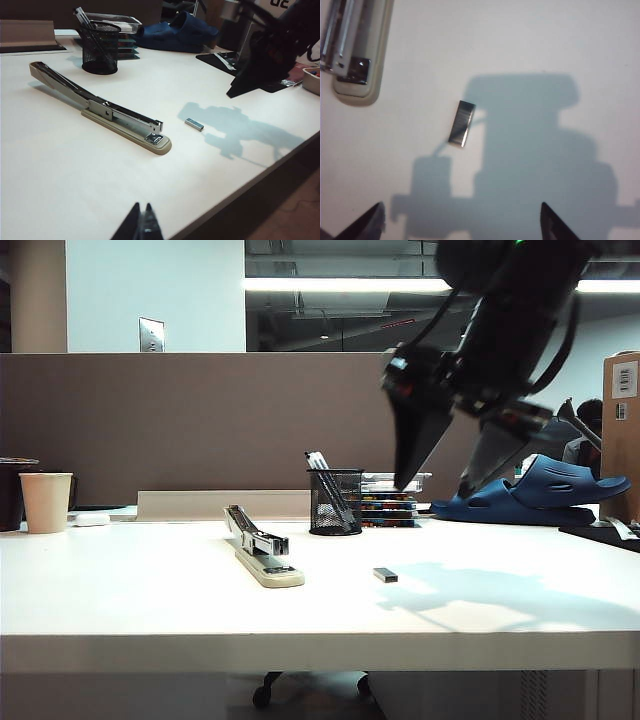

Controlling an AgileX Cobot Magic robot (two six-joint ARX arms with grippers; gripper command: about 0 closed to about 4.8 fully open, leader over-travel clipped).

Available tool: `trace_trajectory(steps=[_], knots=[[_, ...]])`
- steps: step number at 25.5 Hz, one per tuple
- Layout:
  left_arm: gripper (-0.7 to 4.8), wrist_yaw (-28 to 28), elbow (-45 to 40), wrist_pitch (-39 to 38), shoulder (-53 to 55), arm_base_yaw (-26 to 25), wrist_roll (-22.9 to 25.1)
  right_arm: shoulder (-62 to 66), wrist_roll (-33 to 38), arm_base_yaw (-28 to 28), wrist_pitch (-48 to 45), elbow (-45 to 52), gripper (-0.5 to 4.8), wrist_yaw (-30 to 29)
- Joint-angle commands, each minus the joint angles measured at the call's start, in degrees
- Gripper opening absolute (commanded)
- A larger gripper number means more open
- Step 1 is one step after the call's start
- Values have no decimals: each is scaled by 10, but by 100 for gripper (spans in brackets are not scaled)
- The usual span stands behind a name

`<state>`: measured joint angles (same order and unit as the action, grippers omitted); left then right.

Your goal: Pick up a set of staples and put them into the open stapler.

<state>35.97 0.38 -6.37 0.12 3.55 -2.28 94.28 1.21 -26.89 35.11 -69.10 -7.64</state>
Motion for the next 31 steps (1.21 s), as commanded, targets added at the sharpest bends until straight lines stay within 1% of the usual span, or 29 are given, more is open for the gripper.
trace_trajectory(steps=[1, 13, 19, 23, 24, 25, 26, 27, 31], knots=[[-6, 0, 1, 3, 0, -1, 1, 32, 19, -11, -23, -14, 392, 6], [-6, 0, 1, -4, 0, -1, 1, 94, 37, -27, -67, -26, 392, 8], [-6, 1, 1, -4, 0, -1, 1, 140, 37, -32, -67, -52, 391, 17], [-6, 0, 1, -4, 0, -1, 1, 153, 50, -41, -62, -68, 386, 37], [-6, 1, 1, -4, 0, -1, 1, 157, 50, -49, -60, -72, 383, 50], [-6, 0, 1, -4, 0, -1, 1, 158, 51, -51, -59, -72, 363, 56], [-6, 0, 1, -4, 0, -1, 1, 160, 59, -57, -55, -71, 315, 74], [-6, 0, 1, -4, 0, -1, 1, 162, 67, -60, -54, -71, 295, 77], [-6, 0, 1, -4, 0, -1, 1, 167, 96, -61, -51, -71, 292, 75]])
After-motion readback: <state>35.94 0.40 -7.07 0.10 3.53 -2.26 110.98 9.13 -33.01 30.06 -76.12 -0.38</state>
